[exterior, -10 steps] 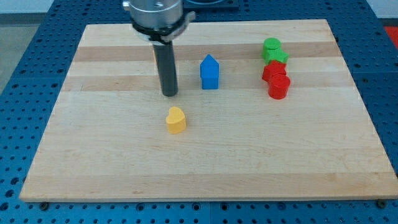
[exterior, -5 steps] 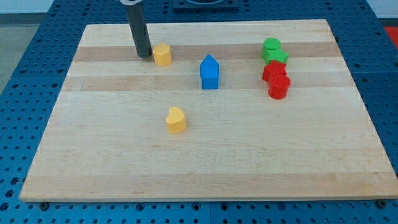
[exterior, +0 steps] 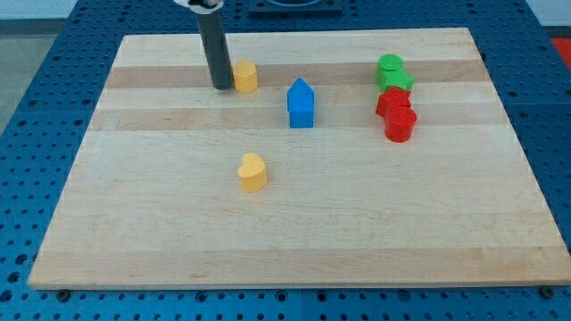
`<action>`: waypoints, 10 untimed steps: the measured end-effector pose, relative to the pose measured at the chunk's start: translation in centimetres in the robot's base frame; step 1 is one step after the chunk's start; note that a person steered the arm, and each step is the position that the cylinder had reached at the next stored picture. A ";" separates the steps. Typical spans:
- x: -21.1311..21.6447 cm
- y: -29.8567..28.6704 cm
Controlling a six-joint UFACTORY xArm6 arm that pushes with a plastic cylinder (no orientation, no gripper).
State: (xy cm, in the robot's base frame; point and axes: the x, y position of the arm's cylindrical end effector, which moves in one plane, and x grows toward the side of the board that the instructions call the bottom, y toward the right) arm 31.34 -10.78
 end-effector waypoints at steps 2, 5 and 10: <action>-1.9 1.5; -2.8 5.0; -4.2 7.5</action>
